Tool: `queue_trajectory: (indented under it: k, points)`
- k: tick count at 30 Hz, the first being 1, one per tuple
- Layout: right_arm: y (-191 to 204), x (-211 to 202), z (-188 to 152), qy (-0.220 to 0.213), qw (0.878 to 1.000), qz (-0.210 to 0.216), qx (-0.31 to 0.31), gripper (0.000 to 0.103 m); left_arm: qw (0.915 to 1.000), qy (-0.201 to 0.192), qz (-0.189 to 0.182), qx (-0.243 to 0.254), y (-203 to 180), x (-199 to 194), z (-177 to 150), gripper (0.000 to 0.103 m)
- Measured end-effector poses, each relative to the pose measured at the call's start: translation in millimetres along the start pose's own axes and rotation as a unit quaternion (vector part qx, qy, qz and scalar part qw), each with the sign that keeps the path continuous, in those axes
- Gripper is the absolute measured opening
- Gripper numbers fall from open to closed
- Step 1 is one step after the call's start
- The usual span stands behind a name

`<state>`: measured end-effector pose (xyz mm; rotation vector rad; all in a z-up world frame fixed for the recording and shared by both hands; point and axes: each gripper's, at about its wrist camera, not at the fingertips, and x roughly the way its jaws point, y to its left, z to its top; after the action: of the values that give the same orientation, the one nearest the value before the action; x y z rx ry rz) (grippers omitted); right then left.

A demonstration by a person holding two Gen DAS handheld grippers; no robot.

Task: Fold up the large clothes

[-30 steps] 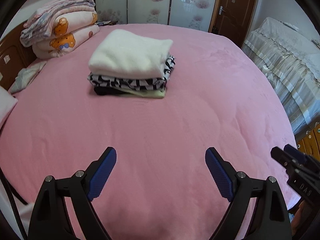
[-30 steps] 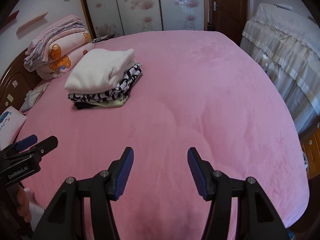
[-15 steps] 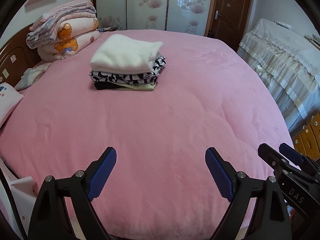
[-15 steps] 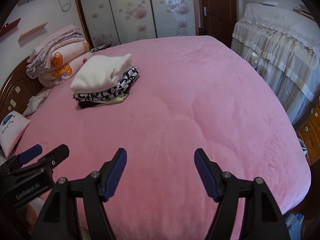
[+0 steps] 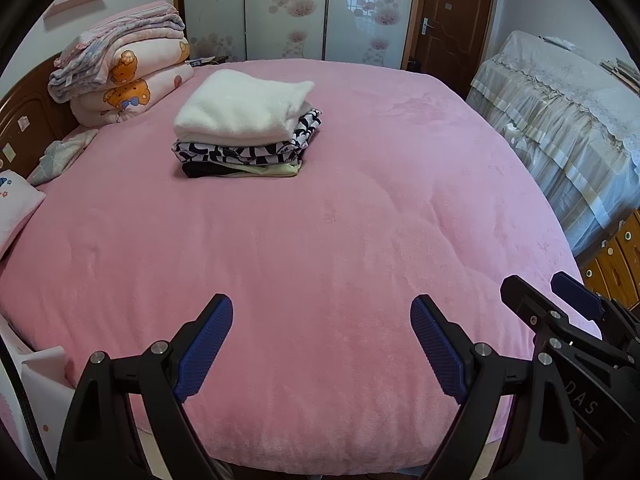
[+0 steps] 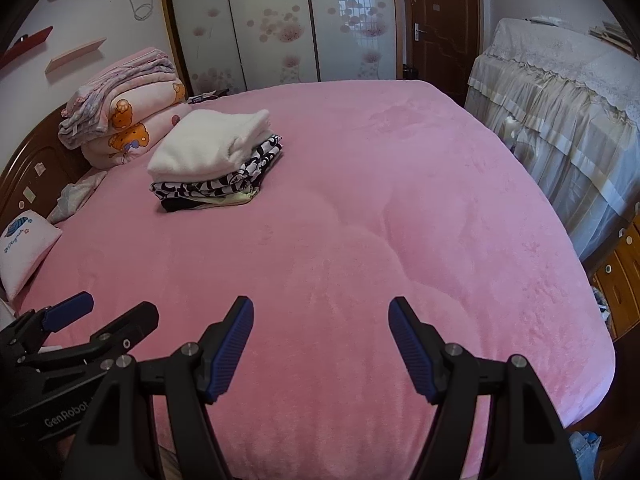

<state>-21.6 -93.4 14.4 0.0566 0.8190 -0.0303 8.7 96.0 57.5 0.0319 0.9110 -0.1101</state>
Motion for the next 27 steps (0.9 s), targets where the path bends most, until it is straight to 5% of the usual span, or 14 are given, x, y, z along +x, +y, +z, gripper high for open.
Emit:
queue_trajectory:
  k: [27]
  points:
    - [0.2,-8.6,1.5,-0.011,1.0,-0.007,0.01,0.07,0.9999,-0.01,0.006,0.002,-5.7,-10.5,2.1,0.09]
